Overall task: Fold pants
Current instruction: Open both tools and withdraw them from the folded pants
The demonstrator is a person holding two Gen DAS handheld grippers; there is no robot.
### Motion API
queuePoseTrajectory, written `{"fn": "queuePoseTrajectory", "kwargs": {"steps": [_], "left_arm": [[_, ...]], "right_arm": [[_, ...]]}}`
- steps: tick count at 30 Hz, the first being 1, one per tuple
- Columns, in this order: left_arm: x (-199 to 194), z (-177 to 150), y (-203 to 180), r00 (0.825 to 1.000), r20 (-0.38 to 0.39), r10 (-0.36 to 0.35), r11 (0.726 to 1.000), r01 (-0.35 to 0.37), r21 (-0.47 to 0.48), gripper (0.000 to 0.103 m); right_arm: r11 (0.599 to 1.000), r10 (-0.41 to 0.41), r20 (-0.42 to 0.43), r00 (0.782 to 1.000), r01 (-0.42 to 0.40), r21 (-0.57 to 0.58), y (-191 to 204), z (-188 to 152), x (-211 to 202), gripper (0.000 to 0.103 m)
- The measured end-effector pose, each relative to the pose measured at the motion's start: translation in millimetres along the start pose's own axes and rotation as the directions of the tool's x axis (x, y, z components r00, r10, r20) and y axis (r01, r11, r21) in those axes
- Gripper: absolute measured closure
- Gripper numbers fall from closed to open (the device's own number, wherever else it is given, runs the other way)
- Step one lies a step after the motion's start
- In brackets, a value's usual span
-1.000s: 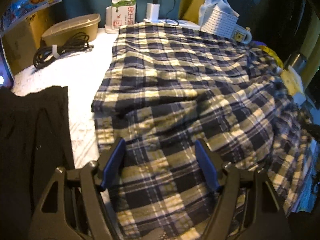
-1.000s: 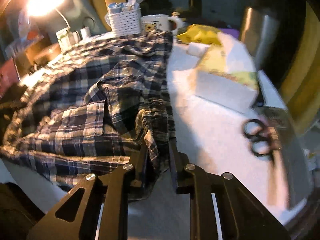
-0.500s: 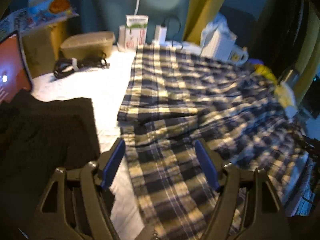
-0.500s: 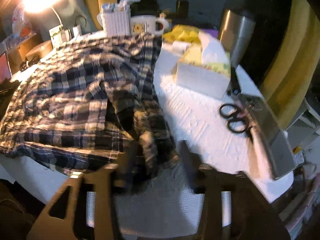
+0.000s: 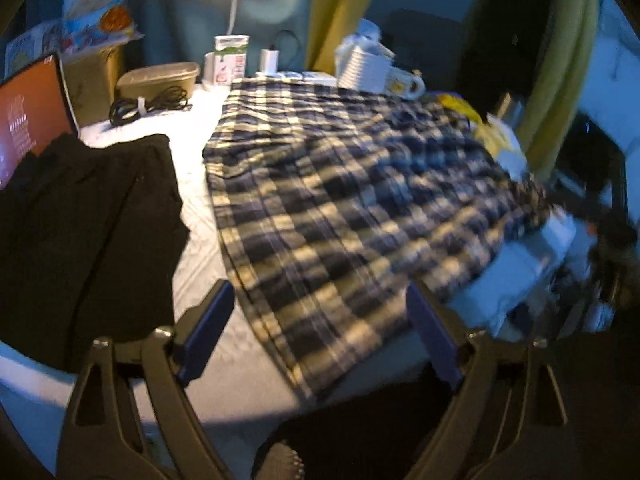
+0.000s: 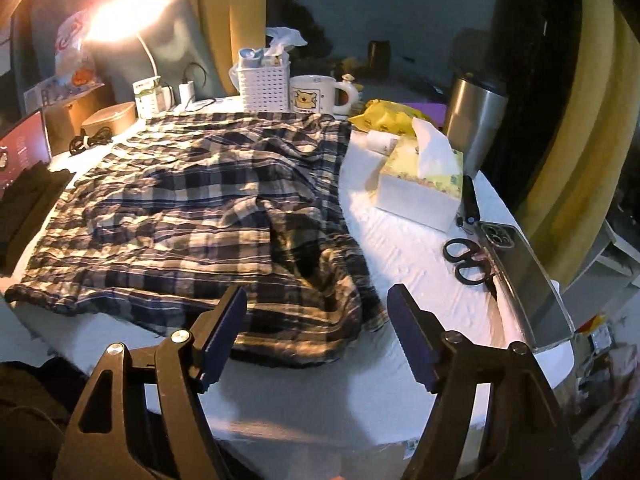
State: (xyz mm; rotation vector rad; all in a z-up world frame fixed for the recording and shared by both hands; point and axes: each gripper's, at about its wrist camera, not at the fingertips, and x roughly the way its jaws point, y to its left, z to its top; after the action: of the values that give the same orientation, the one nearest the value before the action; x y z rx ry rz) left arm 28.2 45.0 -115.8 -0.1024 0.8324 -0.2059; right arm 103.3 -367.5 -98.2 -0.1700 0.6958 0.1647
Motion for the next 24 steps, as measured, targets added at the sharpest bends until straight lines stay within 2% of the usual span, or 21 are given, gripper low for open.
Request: {"fn": "queuePoseTrajectory", "kwargs": {"steps": [3,7,11,14,16,21,24], "left_arm": [[2,-14,-7,1.0,-0.022,0.019,0.999,-0.018,0.037,0.015],[14,-31,-13,0.993,-0.072,0.093,0.992,-0.086,0.087,0.015],[24,-38,-11,0.988,-0.082,0.13,0.989,-0.123,0.08,0.015],[29,-38,-9,0.988,-0.075,0.136,0.989,-0.13,0.071,0.015],[34,-39,-11,0.985,-0.082,0.15,0.985,-0.142,0.1,0.017],[37,-36,-20,0.989,-0.048,0.14,0.98,-0.131,0.148,0.032],[38,-34,-19,0.992,-0.032,0.124,0.985,-0.119,0.125,0.051]], "right_arm": [[1.0,0.006,-0.007,1.0,-0.006,0.005,2,-2,-2,0.027],[1.0,-0.008,-0.026,1.0,0.007,-0.007,2,-9,-3,0.027],[0.999,-0.031,-0.055,0.998,0.031,0.007,-7,-19,2,0.027],[0.996,-0.083,-0.08,0.993,0.083,-0.012,-12,-28,10,0.027],[0.994,-0.11,-0.089,0.99,0.107,-0.032,-12,-32,15,0.027],[0.992,-0.112,-0.109,0.988,0.105,-0.067,-12,-40,27,0.027],[0.991,-0.085,-0.094,0.992,0.074,-0.109,-6,-39,30,0.027]]}}
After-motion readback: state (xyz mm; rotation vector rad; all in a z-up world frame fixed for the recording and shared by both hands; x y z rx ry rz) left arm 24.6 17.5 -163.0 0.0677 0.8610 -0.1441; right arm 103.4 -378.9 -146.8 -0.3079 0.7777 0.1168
